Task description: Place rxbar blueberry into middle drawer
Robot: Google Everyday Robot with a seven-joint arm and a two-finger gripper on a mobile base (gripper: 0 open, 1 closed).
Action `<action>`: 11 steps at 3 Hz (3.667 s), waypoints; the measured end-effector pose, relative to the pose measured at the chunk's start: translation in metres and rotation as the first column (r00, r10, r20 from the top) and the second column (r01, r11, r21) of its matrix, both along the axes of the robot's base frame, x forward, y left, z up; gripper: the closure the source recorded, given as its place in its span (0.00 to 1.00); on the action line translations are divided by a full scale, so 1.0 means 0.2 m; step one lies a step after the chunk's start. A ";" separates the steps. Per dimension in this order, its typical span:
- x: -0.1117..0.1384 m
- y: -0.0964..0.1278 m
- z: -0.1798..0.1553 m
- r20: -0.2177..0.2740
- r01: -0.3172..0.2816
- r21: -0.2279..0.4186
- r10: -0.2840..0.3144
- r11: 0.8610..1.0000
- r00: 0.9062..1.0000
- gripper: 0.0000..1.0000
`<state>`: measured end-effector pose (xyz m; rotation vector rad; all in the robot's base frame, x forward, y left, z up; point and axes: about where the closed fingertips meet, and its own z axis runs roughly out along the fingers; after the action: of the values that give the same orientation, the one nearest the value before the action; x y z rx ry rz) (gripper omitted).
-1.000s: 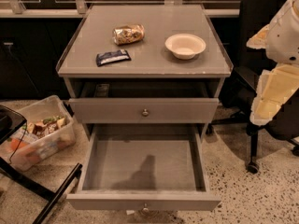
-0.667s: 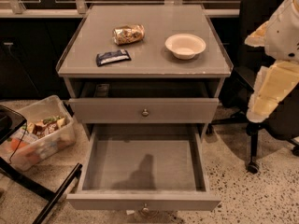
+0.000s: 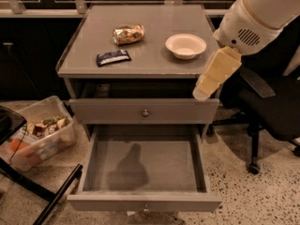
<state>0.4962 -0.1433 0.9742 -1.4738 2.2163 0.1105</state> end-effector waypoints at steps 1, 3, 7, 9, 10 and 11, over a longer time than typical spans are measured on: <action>0.23 0.26 0.01 0.037 0.092 0.134 -0.098 0.987 0.995 0.00; 0.48 0.58 0.09 0.067 0.215 0.287 -0.244 0.933 0.968 0.00; 0.83 0.72 -0.29 0.023 0.374 0.371 -0.412 0.850 0.911 0.00; 1.16 0.93 -0.58 0.025 0.453 0.437 -0.514 0.777 0.858 0.00; 1.27 1.03 -0.65 0.028 0.473 0.456 -0.543 0.754 0.839 0.00; 1.35 1.13 -0.68 0.030 0.471 0.474 -0.548 0.744 0.836 0.00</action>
Offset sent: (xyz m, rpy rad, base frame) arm 0.1560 0.1793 0.0171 0.4618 -0.0819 -0.4899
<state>0.7668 0.0826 0.8388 -0.5699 2.1781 0.2848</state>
